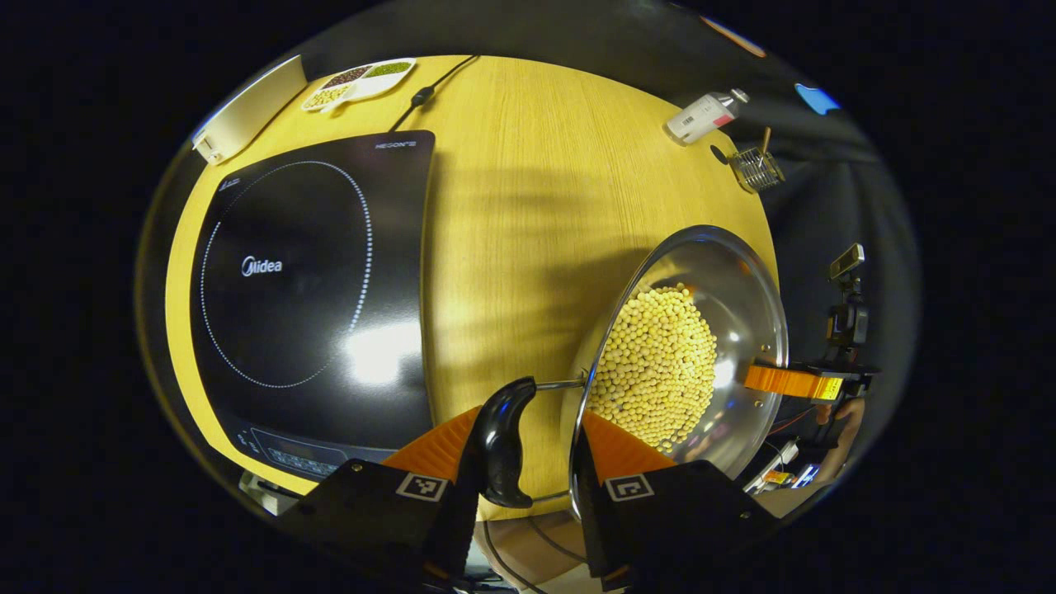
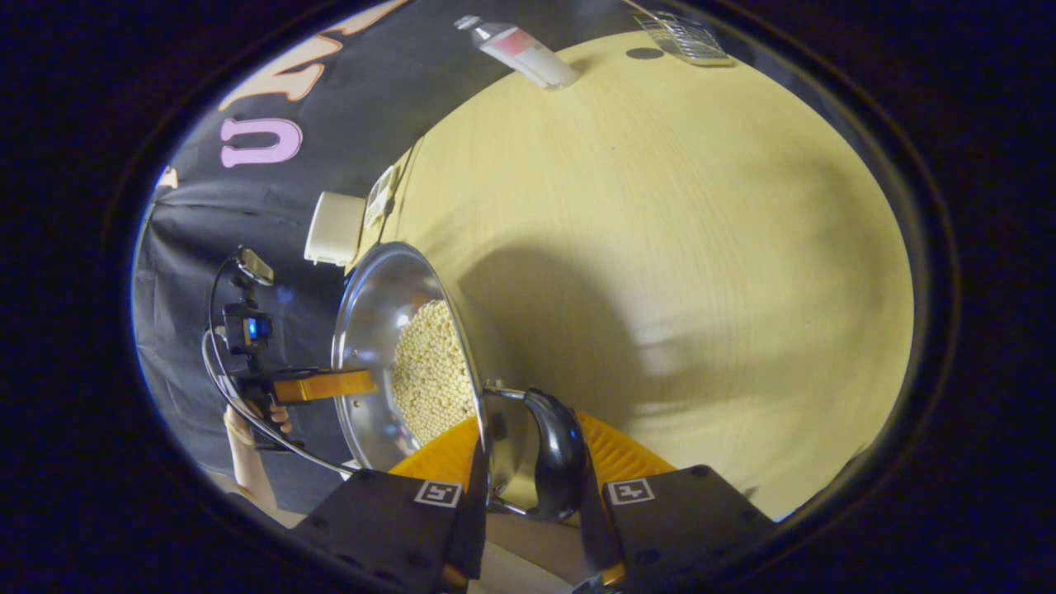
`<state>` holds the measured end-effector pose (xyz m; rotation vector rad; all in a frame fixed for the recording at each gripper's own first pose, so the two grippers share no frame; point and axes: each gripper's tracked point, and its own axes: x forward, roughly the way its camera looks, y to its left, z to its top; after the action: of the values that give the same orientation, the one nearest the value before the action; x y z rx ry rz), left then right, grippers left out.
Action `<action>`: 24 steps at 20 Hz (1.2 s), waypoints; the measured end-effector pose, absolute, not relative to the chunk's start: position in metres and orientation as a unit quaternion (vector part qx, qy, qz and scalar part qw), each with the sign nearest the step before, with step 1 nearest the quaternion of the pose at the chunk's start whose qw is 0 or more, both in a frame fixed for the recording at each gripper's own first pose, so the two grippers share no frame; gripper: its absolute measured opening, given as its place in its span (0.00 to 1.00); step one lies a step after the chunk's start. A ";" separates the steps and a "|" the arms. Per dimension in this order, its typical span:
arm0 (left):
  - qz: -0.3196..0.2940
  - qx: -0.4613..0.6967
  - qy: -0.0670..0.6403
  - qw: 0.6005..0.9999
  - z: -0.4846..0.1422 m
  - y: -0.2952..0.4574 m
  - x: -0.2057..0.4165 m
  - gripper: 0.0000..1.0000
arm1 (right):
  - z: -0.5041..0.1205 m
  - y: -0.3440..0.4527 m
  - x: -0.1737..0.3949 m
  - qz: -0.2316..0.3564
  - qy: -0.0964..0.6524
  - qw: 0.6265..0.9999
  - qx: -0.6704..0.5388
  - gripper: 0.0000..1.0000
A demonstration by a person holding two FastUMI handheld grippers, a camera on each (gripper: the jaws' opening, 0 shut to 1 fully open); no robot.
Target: First push the handle of the pot to place it horizontally, then grasp the pot with both hands and set it on the induction cooktop.
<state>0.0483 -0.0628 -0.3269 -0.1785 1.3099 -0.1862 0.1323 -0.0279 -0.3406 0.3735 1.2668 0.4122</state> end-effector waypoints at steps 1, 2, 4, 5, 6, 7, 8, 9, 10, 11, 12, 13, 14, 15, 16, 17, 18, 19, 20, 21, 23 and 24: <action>-0.086 -0.083 0.605 0.787 -0.324 -0.057 0.048 0.55 | -0.339 -0.022 0.132 0.190 0.582 0.772 0.171 0.43; -0.087 -0.082 0.602 0.789 -0.321 -0.052 0.048 0.55 | -0.337 -0.015 0.130 0.190 0.580 0.774 0.170 0.43; -0.090 -0.081 0.595 0.794 -0.315 -0.037 0.048 0.55 | -0.334 0.002 0.127 0.191 0.578 0.776 0.166 0.43; -0.092 -0.083 0.592 0.796 -0.312 -0.027 0.048 0.55 | -0.332 0.012 0.126 0.191 0.576 0.778 0.163 0.43; -0.093 -0.085 0.592 0.796 -0.311 -0.018 0.046 0.55 | -0.331 0.021 0.126 0.190 0.574 0.780 0.161 0.43; -0.095 -0.087 0.591 0.797 -0.310 -0.007 0.046 0.57 | -0.330 0.031 0.120 0.188 0.572 0.782 0.159 0.43; -0.097 -0.089 0.589 0.797 -0.309 0.005 0.045 0.55 | -0.328 0.043 0.115 0.186 0.571 0.784 0.156 0.49; -0.100 -0.088 0.587 0.798 -0.307 0.017 0.045 0.55 | -0.327 0.054 0.113 0.184 0.570 0.786 0.155 0.49; -0.103 -0.088 0.584 0.801 -0.303 0.031 0.044 0.55 | -0.326 0.071 0.109 0.181 0.568 0.788 0.155 0.43; -0.107 -0.087 0.581 0.802 -0.301 0.045 0.045 0.55 | -0.325 0.086 0.106 0.180 0.566 0.790 0.155 0.43; -0.112 -0.083 0.576 0.805 -0.297 0.062 0.045 0.57 | -0.324 0.102 0.103 0.178 0.564 0.791 0.156 0.43; -0.115 -0.079 0.571 0.809 -0.293 0.078 0.047 0.57 | -0.324 0.117 0.103 0.177 0.562 0.793 0.157 0.43; -0.117 -0.076 0.566 0.812 -0.290 0.093 0.049 0.55 | -0.324 0.135 0.100 0.175 0.559 0.795 0.159 0.43; -0.119 -0.073 0.561 0.816 -0.286 0.108 0.050 0.55 | -0.325 0.150 0.100 0.174 0.556 0.797 0.160 0.43; -0.120 -0.070 0.557 0.819 -0.283 0.123 0.052 0.55 | -0.325 0.165 0.099 0.174 0.554 0.799 0.159 0.43; -0.120 -0.067 0.554 0.821 -0.281 0.140 0.056 0.56 | -0.326 0.179 0.100 0.174 0.551 0.801 0.156 0.43; -0.119 -0.066 0.552 0.822 -0.280 0.155 0.058 0.55 | -0.329 0.191 0.101 0.172 0.550 0.803 0.155 0.43; -0.117 -0.065 0.549 0.825 -0.280 0.167 0.061 0.56 | -0.330 0.204 0.103 0.172 0.549 0.803 0.153 0.43; -0.115 -0.063 0.547 0.827 -0.276 0.175 0.063 0.55 | -0.333 0.219 0.105 0.172 0.549 0.804 0.150 0.45; -0.113 -0.062 0.544 0.829 -0.278 0.188 0.067 0.56 | -0.334 0.230 0.107 0.173 0.549 0.804 0.147 0.46; -0.108 -0.056 0.537 0.835 -0.280 0.210 0.075 0.55 | -0.338 0.252 0.114 0.175 0.550 0.804 0.144 0.48; -0.105 -0.053 0.534 0.838 -0.280 0.219 0.078 0.55 | -0.339 0.261 0.115 0.176 0.550 0.804 0.143 0.49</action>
<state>0.0777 0.2191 -0.2798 -0.1116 1.1292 -0.2213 0.1148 0.2605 -0.3390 0.3065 1.1785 0.3778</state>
